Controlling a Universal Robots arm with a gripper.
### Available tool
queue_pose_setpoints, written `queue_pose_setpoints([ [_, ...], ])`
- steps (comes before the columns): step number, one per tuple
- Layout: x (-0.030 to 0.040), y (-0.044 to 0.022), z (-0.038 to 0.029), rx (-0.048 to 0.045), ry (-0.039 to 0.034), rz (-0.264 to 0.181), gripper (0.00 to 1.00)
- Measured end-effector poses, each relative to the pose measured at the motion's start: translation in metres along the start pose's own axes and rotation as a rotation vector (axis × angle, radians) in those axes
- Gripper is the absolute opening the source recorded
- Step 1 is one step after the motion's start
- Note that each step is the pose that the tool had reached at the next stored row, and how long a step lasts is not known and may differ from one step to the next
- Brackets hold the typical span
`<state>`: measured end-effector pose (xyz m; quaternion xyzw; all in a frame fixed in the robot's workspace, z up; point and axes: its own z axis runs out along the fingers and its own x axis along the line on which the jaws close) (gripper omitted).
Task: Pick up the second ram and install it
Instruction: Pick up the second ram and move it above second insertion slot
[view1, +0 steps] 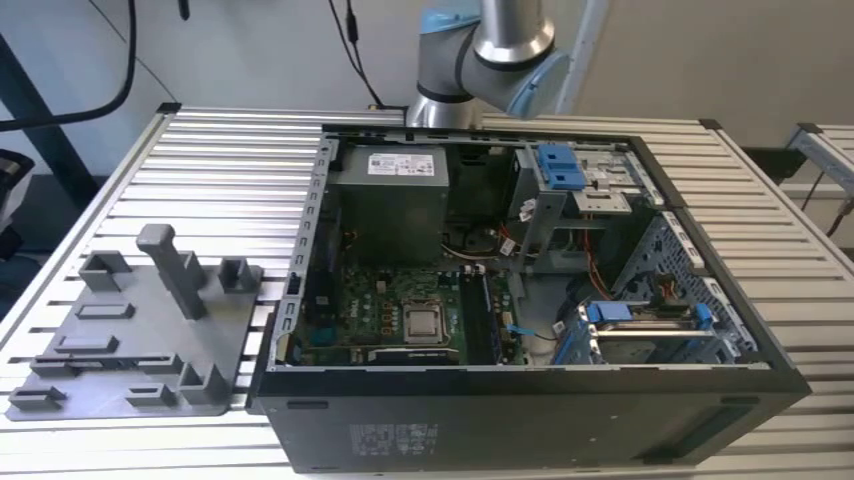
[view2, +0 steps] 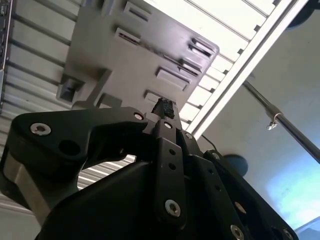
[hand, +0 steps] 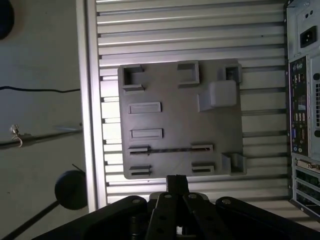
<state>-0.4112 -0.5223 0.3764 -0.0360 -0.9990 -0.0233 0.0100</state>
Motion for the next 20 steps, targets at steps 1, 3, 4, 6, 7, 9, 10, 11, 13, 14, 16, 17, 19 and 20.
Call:
queue_pose_setpoints([
  [1, 0.0, 0.0, -0.0001, 0.0002, 0.0018, 0.0, 0.11],
  [3, 0.0, 0.0, 0.0, 0.0004, 0.0053, 0.0, 0.11],
  [4, 0.0, 0.0, 0.0, 0.0005, 0.0071, 0.0, 0.11],
  [6, 0.0, 0.0, 0.0, 0.0007, 0.0104, 0.0, 0.11],
  [7, 0.0, 0.0, 0.0, 0.0007, 0.0104, -0.001, 0.11],
  [9, 0.0, 0.0, -0.0001, 0.0011, 0.0109, -0.008, 0.11],
  [10, 0.0, 0.0, -0.0001, 0.0012, 0.0112, -0.014, 0.11],
  [11, 0.0, 0.0, 0.0, 0.0014, 0.0115, -0.025, 0.11],
  [13, 0.0, 0.0, 0.0, 0.0022, 0.0122, -0.056, 0.11],
  [14, 0.0, 0.0, 0.0, 0.0027, 0.0123, -0.073, 0.11],
  [16, -0.0001, 0.0, 0.0, 0.0035, 0.0119, -0.11, 0.11],
  [17, 0.0, 0.0, 0.0, 0.004, 0.0114, -0.128, 0.11],
  [19, 0.0, 0.0, 0.0, 0.0048, 0.0104, -0.164, 0.11],
  [20, -0.0001, 0.0, 0.0, 0.0053, 0.0099, -0.182, 0.11],
])
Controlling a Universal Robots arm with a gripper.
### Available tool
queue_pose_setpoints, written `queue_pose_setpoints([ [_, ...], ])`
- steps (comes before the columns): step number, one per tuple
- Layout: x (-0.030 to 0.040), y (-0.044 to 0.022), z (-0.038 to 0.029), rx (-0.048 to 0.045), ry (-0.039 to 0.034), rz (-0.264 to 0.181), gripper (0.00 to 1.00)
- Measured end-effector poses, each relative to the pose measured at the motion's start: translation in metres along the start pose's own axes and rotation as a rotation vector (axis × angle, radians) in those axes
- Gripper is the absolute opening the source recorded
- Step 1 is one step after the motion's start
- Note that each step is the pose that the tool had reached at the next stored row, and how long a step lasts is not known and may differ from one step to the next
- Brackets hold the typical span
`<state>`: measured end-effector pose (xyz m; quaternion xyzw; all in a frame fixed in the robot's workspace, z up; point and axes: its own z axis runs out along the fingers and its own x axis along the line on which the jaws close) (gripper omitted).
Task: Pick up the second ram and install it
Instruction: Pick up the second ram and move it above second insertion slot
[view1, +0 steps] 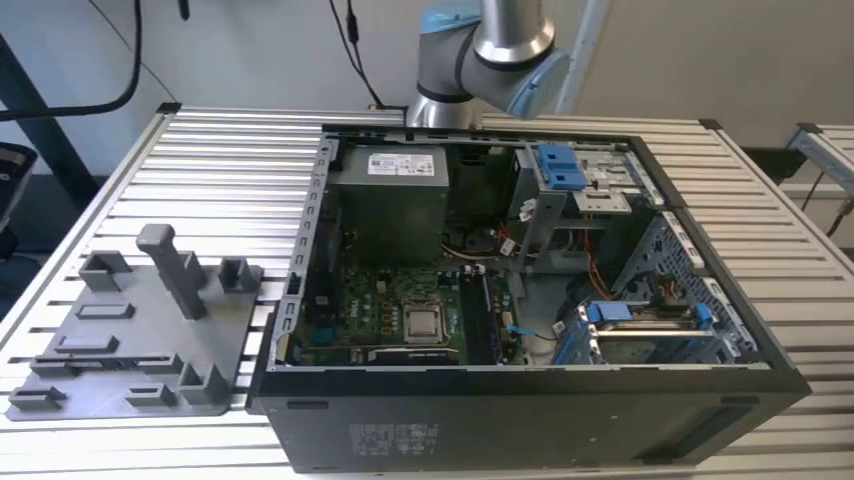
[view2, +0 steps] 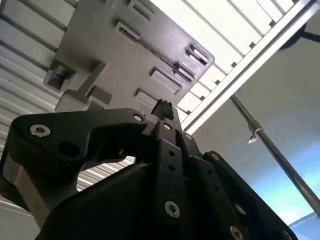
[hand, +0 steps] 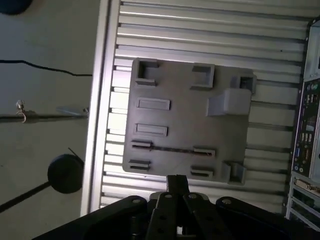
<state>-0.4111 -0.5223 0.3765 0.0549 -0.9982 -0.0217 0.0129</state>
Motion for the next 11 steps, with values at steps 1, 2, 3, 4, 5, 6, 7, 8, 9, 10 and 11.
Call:
queue_pose_setpoints([
  [1, 0.0, 0.0, 0.0001, 0.0005, -0.0008, -0.017, 0.11],
  [2, 0.0, 0.0, 0.0001, 0.001, -0.0016, -0.034, 0.11],
  [3, 0.0, 0.0, 0.0, 0.0017, -0.0027, -0.052, 0.11],
  [4, 0.0, 0.0, 0.0, 0.0023, -0.0034, -0.068, 0.11],
  [5, 0.0, 0.0, 0.0, 0.0029, -0.004, -0.085, 0.11],
  [6, 0.0, 0.0, 0.0, 0.0032, -0.0041, -0.101, 0.11],
  [7, 0.0, 0.0, -0.0001, 0.0037, -0.0038, -0.117, 0.11],
  [8, 0.0001, 0.0, 0.0, 0.004, -0.0035, -0.132, 0.11],
  [9, 0.0001, 0.0, 0.0001, 0.0043, -0.0032, -0.149, 0.11],
  [10, 0.0, 0.0, 0.0001, 0.0046, -0.0028, -0.166, 0.11],
  [11, 0.0, 0.0, 0.0, 0.0051, -0.0022, -0.184, 0.11],
])
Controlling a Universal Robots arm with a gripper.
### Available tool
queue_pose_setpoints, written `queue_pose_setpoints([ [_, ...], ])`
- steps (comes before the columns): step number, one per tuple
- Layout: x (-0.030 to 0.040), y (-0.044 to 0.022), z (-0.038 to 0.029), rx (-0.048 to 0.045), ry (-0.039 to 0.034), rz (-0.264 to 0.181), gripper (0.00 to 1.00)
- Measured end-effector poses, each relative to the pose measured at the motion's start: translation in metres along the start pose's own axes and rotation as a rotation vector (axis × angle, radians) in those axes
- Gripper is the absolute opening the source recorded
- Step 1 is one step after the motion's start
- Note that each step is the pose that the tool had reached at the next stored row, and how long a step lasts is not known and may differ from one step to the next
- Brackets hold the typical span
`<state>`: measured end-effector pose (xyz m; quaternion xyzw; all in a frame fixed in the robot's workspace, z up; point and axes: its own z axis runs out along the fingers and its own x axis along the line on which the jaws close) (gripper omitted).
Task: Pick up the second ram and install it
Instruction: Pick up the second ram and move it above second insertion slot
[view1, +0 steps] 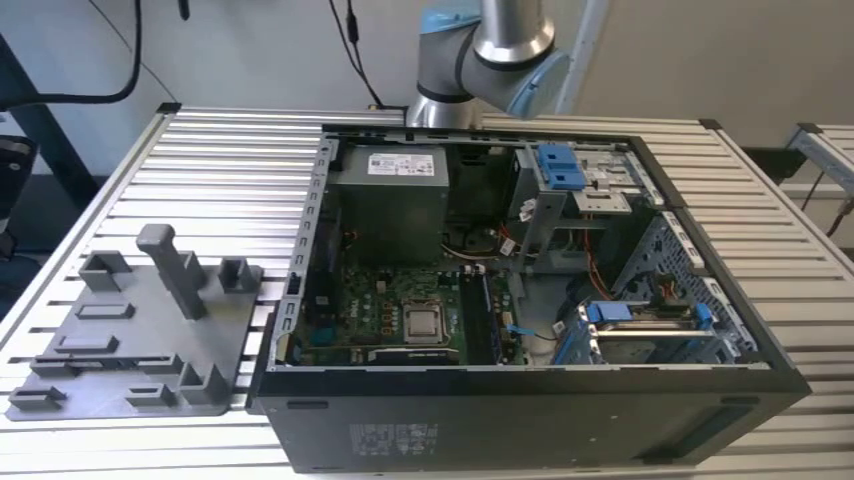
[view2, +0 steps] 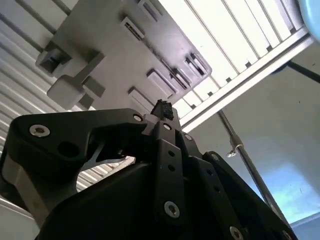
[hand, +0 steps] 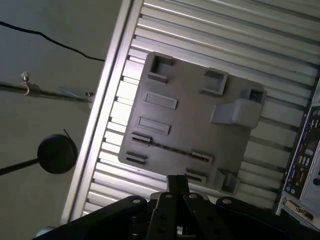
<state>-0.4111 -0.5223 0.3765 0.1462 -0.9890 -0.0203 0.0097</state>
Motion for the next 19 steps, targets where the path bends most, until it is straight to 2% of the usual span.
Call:
queue_pose_setpoints([
  [19, 0.0, 0.0, 0.0005, 0.0057, 0.0077, -0.309, 0.11],
])
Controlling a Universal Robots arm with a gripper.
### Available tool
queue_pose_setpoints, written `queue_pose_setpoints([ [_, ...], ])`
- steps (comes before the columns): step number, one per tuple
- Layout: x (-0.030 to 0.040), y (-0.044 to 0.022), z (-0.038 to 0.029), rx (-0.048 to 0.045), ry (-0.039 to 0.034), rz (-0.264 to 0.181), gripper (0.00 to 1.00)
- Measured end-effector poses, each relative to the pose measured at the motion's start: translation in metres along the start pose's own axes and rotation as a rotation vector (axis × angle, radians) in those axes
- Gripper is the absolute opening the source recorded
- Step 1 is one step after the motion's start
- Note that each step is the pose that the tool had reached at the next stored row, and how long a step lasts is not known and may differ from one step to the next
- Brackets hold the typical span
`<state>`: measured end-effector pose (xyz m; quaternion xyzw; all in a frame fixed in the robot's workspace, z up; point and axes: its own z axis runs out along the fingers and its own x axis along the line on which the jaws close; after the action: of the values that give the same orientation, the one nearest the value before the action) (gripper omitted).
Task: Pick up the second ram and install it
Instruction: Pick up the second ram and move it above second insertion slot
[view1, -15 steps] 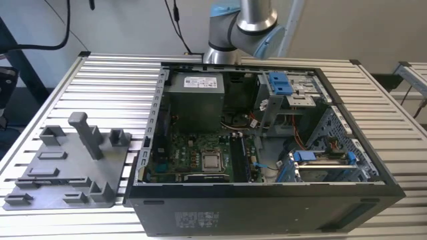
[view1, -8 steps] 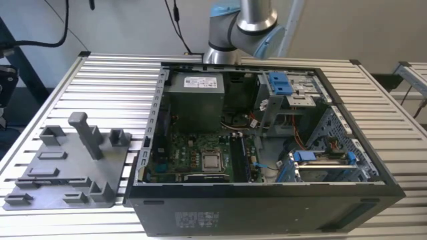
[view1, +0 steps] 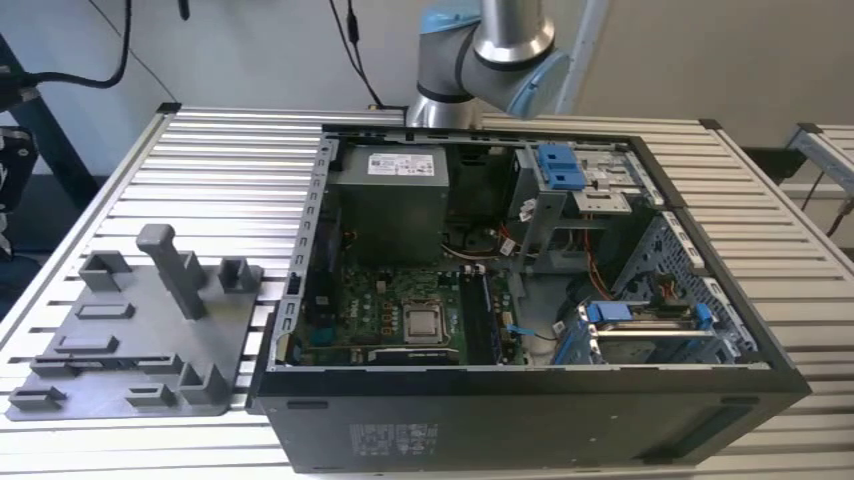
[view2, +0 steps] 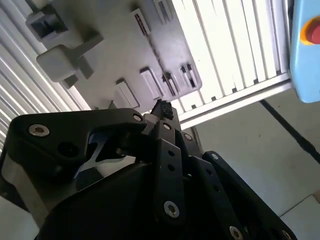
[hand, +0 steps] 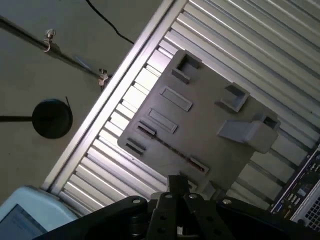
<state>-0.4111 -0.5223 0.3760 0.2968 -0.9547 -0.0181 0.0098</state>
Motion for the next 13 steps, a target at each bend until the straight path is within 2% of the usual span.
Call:
queue_pose_setpoints([
  [13, 0.0, 0.0, 0.0005, 0.0061, 0.0034, -0.237, 0.11],
])
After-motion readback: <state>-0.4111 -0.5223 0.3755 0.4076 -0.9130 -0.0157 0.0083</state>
